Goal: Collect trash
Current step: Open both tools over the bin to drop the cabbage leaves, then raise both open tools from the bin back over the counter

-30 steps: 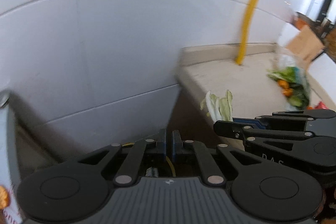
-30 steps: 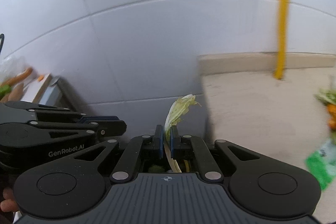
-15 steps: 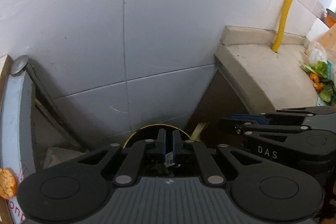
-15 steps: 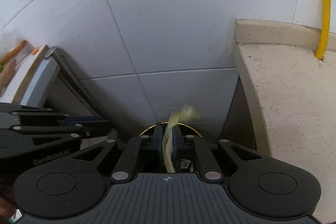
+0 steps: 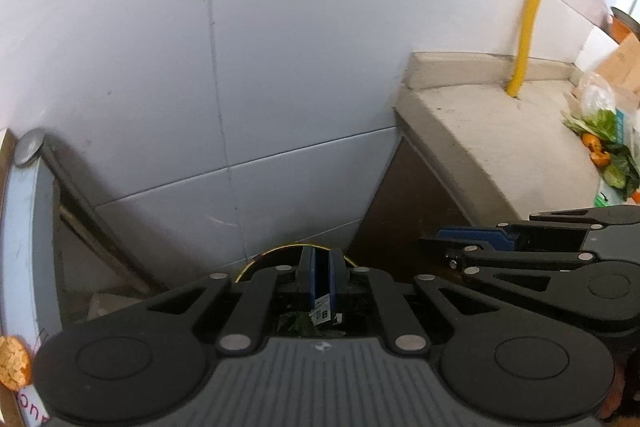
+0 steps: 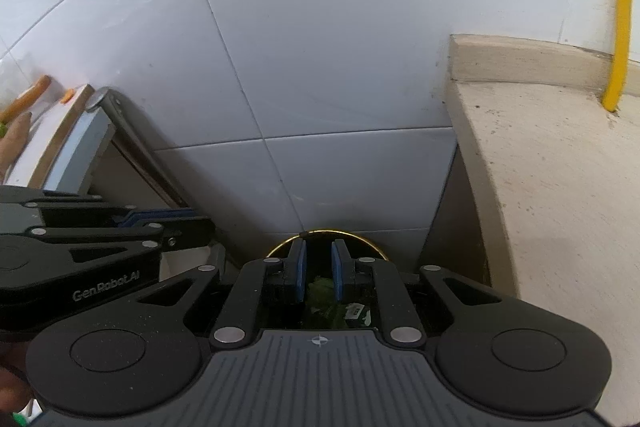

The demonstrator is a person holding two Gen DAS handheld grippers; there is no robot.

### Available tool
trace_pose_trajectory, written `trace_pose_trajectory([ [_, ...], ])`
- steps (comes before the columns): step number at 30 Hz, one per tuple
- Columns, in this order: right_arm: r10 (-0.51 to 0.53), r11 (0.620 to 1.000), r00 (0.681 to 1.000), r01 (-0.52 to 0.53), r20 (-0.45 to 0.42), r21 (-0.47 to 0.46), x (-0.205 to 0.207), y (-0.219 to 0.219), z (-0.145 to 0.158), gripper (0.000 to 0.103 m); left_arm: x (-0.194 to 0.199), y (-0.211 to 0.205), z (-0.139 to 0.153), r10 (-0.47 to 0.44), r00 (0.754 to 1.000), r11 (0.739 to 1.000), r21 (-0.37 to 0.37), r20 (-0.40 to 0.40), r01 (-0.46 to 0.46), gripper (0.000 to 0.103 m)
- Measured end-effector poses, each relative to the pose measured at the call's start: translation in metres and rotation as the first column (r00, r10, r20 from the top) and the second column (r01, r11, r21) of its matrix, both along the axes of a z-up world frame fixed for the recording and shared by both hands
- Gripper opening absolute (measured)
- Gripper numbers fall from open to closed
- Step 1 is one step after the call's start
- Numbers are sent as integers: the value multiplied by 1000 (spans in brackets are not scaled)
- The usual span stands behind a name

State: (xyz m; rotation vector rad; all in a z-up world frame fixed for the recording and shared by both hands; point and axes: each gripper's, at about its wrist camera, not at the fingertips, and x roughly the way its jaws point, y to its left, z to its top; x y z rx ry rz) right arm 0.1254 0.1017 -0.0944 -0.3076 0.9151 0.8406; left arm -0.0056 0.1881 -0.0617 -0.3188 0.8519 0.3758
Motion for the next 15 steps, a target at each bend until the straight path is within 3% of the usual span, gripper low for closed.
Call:
trace_pose_trajectory([
  [8, -55, 998, 998, 54, 38, 25, -3, -29, 16, 24, 17, -23, 9, -84, 996, 996, 19, 19, 83, 4],
  [15, -123, 992, 990, 120, 67, 47, -3, -58, 28, 34, 33, -46, 22, -153, 988, 987, 60, 38, 150, 8],
])
